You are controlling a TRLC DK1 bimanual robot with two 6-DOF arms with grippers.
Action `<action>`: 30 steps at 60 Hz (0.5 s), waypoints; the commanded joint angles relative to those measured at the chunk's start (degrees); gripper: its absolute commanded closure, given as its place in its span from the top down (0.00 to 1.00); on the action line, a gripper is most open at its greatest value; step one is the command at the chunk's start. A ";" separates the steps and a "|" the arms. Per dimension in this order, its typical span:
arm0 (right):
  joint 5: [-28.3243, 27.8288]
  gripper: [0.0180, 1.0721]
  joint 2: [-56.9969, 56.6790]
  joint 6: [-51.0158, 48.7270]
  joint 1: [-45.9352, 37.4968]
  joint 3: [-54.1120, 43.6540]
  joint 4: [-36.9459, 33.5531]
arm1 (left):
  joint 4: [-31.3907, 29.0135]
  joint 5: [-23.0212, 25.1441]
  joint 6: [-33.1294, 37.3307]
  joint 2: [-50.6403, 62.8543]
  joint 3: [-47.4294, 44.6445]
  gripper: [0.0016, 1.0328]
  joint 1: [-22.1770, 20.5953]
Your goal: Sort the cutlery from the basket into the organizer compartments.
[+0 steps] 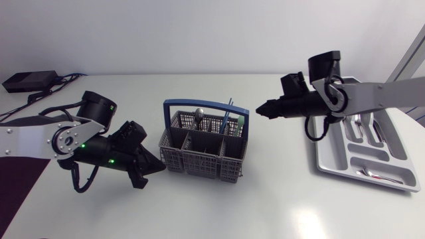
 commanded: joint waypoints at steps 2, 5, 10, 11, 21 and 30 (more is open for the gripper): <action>-2.62 0.05 8.09 3.91 0.52 7.31 -2.93 | 0.44 -0.81 1.01 2.40 2.12 0.06 -1.43; -4.02 0.05 11.16 4.88 0.52 10.39 -4.78 | 1.23 -1.25 0.75 2.49 2.20 0.05 -1.78; -6.04 0.05 15.12 5.32 0.25 14.34 -7.94 | 3.25 -2.48 -0.31 2.84 2.20 0.03 -1.78; -6.75 0.05 16.08 5.23 0.25 15.31 -8.91 | 3.69 -3.00 -0.48 3.02 2.20 0.03 -1.87; -9.30 0.05 18.19 3.65 1.48 17.24 -14.71 | 7.30 -5.90 -2.68 6.71 3.52 0.03 -1.69; -11.93 0.05 13.54 2.15 1.66 12.23 -16.82 | 9.14 -7.40 -4.35 9.52 6.16 0.03 -0.64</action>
